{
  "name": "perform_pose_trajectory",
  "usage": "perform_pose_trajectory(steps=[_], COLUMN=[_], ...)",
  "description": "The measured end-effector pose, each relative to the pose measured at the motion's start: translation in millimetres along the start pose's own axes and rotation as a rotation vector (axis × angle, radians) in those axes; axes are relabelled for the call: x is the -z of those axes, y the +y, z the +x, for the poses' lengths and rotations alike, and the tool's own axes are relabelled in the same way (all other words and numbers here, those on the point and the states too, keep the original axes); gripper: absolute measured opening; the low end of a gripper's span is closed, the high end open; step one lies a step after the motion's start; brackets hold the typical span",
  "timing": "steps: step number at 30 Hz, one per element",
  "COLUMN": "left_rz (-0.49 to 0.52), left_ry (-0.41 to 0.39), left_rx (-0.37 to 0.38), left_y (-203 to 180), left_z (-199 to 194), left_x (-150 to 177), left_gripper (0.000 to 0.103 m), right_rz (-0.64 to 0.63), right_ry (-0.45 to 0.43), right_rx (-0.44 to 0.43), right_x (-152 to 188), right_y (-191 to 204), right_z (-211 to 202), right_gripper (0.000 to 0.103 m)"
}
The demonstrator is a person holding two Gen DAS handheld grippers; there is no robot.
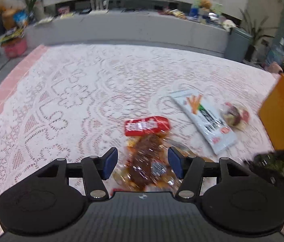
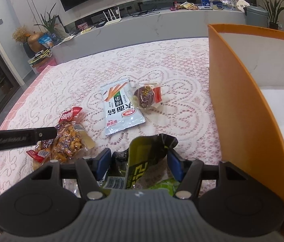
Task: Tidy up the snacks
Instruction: 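Grasp the braised meat packet with the left tool while the right tool grasps the green seaweed packet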
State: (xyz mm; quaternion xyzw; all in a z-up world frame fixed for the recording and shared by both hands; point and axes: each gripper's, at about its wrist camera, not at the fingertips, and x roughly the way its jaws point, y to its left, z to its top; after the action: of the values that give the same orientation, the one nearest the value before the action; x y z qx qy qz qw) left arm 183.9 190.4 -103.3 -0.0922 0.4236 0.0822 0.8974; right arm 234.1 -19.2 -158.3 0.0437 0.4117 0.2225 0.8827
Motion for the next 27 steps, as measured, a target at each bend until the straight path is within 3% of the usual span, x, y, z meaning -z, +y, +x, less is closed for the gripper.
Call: perform_pose_trajectory(steps=[3, 7, 9, 14, 18, 19, 20, 21, 22, 27], left_rz=[-0.074, -0.127, -0.148, -0.161, -0.158, -0.151, -0.145, -0.137, -0.123, -0.076], left_ry=[0.071, 0.084, 0.095, 0.097, 0.079, 0.073, 0.065, 0.029, 0.010, -0.009], left_rx=[0.096, 0.135, 0.154, 0.164, 0.164, 0.157, 0.146, 0.129, 0.118, 0.112], left_y=[13, 20, 24, 24, 22, 20, 18, 17, 16, 9], left_z=[14, 20, 24, 25, 21, 20, 18, 14, 10, 5], left_x=[-7, -6, -5, -2, -1, -1, -1, -1, -3, 0], left_gripper=[0.069, 0.071, 0.081, 0.080, 0.071, 0.070, 0.060, 0.041, 0.034, 0.034], right_rz=[-0.005, -0.014, -0.011, 0.016, 0.030, 0.024, 0.011, 0.000, -0.007, -0.013], right_ry=[-0.002, 0.001, 0.007, 0.007, -0.009, -0.011, -0.014, -0.014, -0.013, -0.006], right_rx=[-0.005, -0.007, -0.010, -0.004, -0.020, -0.012, -0.003, 0.004, 0.003, 0.003], right_x=[0, 0, 0, -2, -4, -4, -4, -3, -3, -3], right_y=[0, 0, 0, -3, -3, -3, -1, 0, 0, -2], right_z=[1, 3, 4, 5, 2, 2, 2, 2, 3, 5], right_gripper=[0.060, 0.060, 0.061, 0.062, 0.062, 0.054, 0.043, 0.040, 0.040, 0.040])
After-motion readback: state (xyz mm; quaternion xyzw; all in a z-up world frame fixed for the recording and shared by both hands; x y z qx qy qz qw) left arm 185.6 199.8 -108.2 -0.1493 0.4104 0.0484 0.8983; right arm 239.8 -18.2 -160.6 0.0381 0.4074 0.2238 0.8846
